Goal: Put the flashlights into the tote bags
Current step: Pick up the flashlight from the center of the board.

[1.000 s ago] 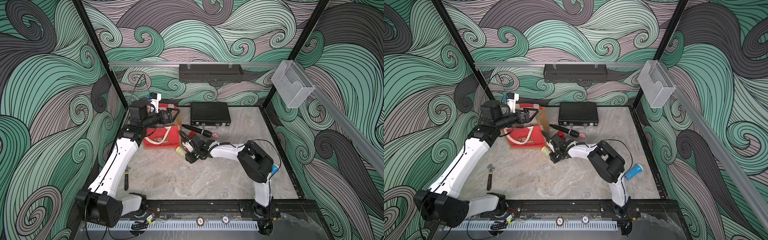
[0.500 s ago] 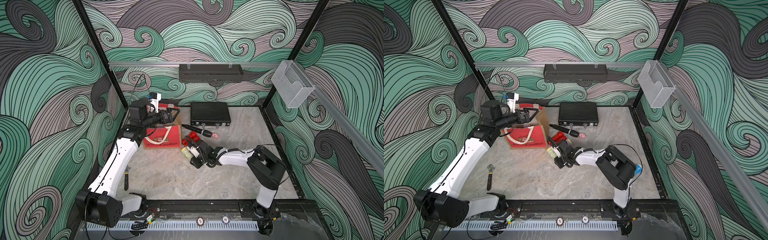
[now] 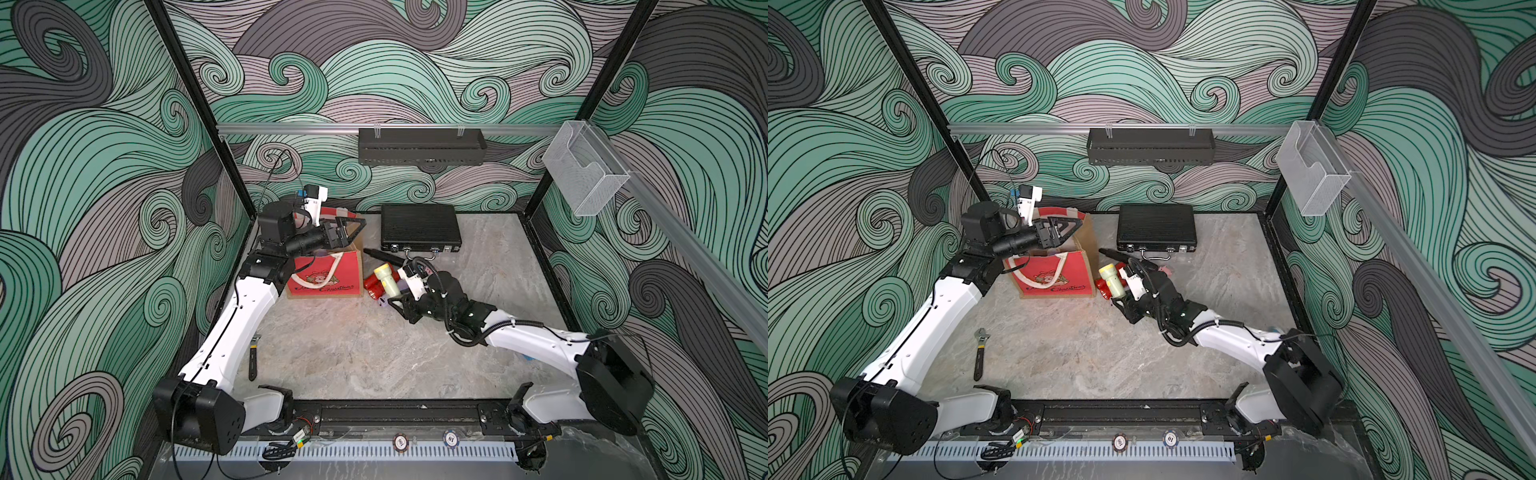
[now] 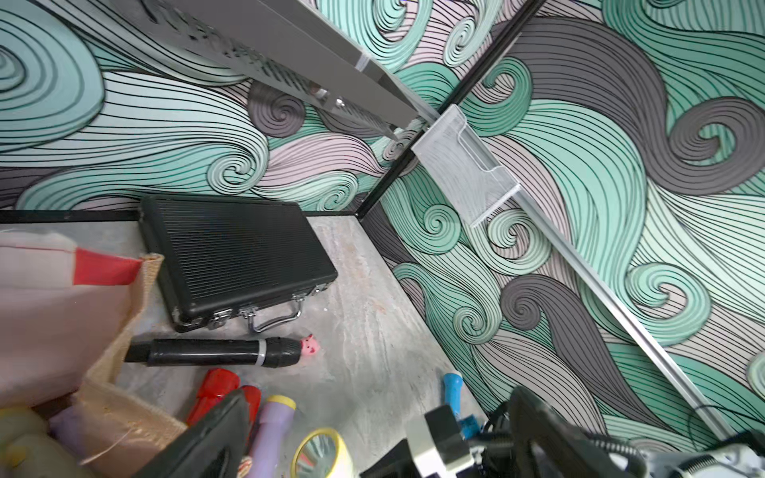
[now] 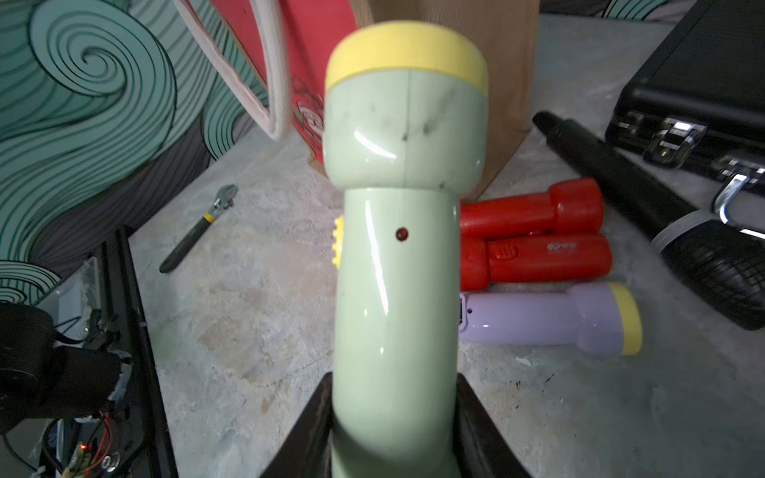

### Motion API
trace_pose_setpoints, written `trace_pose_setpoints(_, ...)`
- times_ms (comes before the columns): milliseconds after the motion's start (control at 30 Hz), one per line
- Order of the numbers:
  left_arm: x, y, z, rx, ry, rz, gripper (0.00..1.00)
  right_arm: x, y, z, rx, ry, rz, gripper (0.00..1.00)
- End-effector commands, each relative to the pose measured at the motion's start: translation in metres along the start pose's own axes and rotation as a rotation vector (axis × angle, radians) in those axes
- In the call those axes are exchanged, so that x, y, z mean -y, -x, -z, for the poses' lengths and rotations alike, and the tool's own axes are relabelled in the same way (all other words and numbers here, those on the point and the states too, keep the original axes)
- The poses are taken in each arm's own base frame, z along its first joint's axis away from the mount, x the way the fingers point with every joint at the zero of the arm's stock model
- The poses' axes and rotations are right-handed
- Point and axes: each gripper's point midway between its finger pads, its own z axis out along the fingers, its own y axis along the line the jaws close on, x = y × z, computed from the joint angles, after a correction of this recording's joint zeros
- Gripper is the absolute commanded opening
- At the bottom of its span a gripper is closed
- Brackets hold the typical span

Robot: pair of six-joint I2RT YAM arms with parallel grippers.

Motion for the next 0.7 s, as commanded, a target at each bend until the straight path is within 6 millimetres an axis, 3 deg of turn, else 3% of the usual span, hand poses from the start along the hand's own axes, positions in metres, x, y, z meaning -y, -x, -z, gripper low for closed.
trace_pose_setpoints(0,0.038,0.001,0.000,-0.005,-0.140,-0.062,0.99,-0.014,0.057,0.026,0.180,0.047,0.006,0.00)
trace_pose_setpoints(133,0.050,-0.011,-0.011,-0.041,-0.176,-0.081,0.98,-0.019,0.095,0.057,0.312,0.051,0.005,0.00)
trace_pose_setpoints(300,0.071,-0.032,-0.030,-0.093,-0.253,-0.107,0.99,-0.030,0.126,0.083,0.424,0.073,0.019,0.00)
trace_pose_setpoints(433,0.095,-0.048,-0.042,-0.130,-0.340,-0.142,0.97,-0.033,0.136,0.088,0.438,0.074,0.021,0.00)
trace_pose_setpoints(667,0.106,-0.061,-0.060,-0.163,-0.375,-0.148,0.90,-0.037,0.140,0.094,0.474,0.099,0.014,0.00)
